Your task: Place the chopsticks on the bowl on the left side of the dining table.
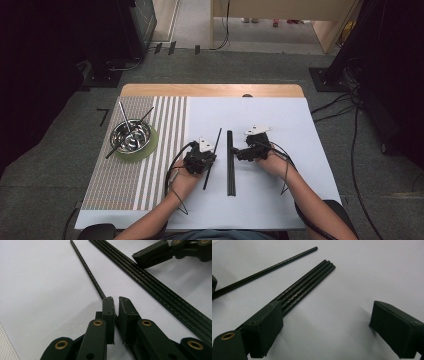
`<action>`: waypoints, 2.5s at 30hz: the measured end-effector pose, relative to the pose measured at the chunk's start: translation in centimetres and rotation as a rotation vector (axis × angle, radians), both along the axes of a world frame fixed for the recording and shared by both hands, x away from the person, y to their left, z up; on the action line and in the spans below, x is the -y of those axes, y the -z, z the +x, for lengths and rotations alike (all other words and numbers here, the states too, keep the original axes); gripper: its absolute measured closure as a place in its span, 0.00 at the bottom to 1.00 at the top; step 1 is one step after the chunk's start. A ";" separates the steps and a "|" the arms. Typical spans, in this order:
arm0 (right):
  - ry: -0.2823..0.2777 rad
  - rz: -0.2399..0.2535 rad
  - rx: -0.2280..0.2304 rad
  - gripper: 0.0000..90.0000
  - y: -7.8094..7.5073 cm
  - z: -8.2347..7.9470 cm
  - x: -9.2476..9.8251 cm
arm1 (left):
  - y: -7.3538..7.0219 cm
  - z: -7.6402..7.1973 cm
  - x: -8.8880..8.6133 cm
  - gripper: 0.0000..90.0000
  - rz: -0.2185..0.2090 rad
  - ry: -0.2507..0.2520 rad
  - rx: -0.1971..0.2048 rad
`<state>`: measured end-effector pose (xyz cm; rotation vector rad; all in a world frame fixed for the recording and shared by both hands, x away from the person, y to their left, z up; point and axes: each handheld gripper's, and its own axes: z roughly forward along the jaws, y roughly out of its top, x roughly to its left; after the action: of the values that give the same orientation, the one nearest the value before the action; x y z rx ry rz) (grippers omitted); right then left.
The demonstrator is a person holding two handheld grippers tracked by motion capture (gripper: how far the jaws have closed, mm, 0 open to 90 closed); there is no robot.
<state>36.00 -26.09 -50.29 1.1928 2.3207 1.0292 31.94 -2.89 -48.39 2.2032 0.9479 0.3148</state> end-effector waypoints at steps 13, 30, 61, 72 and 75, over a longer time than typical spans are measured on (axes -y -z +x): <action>0.000 0.000 0.000 0.12 0.0 0.0 0.0 | 0.2 1.3 -1.2 0.92 0.020 -0.052 0.004; 0.000 0.000 0.000 0.12 0.0 0.0 0.0 | 0.1 1.3 -1.1 0.96 0.018 0.015 0.011; 0.000 0.000 0.000 0.12 0.0 0.0 0.0 | 0.0 0.1 -3.6 0.95 0.015 -0.061 -0.040; 0.001 0.000 0.000 0.12 0.0 0.0 0.0 | 0.4 -0.1 -3.6 0.95 0.001 -0.059 -0.007; 0.001 0.000 0.000 0.12 0.0 0.0 0.0 | 0.3 -0.1 -3.5 0.95 0.012 -0.051 -0.007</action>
<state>36.00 -26.07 -50.28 1.1941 2.3203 1.0281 31.86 0.65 -48.67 2.1950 1.0100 0.3377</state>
